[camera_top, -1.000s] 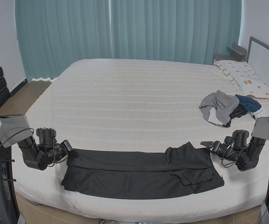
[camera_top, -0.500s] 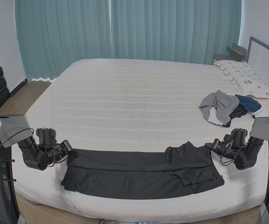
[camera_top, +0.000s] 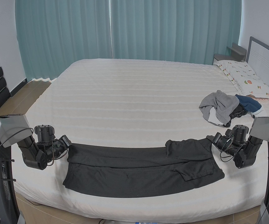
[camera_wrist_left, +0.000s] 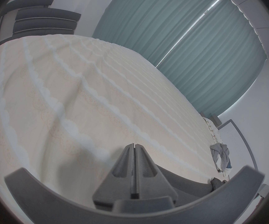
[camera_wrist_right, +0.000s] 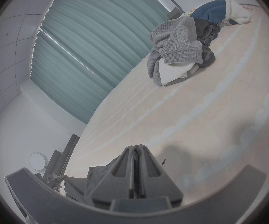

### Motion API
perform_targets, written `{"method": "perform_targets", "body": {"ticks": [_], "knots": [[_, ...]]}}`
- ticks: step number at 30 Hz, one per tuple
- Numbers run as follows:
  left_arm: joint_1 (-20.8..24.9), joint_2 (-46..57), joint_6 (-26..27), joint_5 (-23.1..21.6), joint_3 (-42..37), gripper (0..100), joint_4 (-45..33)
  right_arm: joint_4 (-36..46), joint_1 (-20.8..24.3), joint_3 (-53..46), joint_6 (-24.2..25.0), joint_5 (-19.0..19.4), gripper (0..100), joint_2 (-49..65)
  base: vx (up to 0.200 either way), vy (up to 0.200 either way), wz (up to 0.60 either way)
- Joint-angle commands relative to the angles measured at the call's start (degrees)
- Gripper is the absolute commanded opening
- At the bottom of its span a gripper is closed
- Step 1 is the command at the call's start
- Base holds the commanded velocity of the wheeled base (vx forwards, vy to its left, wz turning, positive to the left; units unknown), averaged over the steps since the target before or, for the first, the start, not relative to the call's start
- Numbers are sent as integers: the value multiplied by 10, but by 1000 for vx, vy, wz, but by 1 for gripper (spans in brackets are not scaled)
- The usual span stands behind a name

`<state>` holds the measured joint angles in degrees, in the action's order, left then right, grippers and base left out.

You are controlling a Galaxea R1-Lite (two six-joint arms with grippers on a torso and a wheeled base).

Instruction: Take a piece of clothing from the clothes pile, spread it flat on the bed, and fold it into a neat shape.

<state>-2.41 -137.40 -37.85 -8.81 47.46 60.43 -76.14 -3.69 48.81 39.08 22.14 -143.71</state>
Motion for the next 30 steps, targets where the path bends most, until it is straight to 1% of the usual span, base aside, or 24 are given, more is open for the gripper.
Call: {"method": "perform_targets", "body": {"ticks": [1, 8, 9, 11, 12, 16, 20, 22, 25, 26, 27, 28, 29, 30], "knots": [[2, -4, 0, 0, 0, 0, 1, 0, 0, 9, 0, 0, 0, -11, 0, 0, 0], [3, -14, 2, -2, -7, 0, 0, 6, 0, 12, -5, 0, 0, -21, 0, 0, 0], [3, -13, 2, -2, -8, 0, 0, 6, 0, 12, -5, 1, 100, -21, 0, 0, 0], [4, -11, 2, -6, -11, 0, -1, 7, 1, 12, -5, 2, 100, -21, 0, 0, 0], [4, -11, 2, -7, -12, 100, -1, 7, 1, 12, -5, 2, 100, -21, 0, 0, 0], [7, -13, 3, -7, -15, 100, 1, -1, 1, 6, -5, 1, 100, -6, 0, 0, 0], [7, -16, 1, -9, -11, 100, 2, -1, 4, -10, -5, 3, 100, 44, 0, 0, 0], [6, -20, -2, -9, -7, 100, 3, -1, 10, -27, -6, 12, 100, 73, 0, 0, 0], [6, -27, -3, -10, -8, 100, 3, 5, 40, -51, -6, 34, 100, 99, 0, 0, 0], [7, -28, -3, -10, -8, 100, 3, 5, 41, -52, -6, 34, 100, 99, 0, 0, 0], [7, -28, -3, -10, -8, 100, 3, 6, 61, -63, -9, 36, 100, 98, 0, 0, 0], [7, -28, -3, -10, -8, 100, 3, 7, 66, -64, -13, 36, 100, 95, 0, 0, 0], [6, -28, -3, -10, -8, 100, 3, 8, 73, -64, -28, 36, 100, 85, 0, 0, 0], [7, -28, -3, -10, -8, 100, 3, 9, 73, -64, -30, 36, 100, 85, 0, 0, 0]]}}
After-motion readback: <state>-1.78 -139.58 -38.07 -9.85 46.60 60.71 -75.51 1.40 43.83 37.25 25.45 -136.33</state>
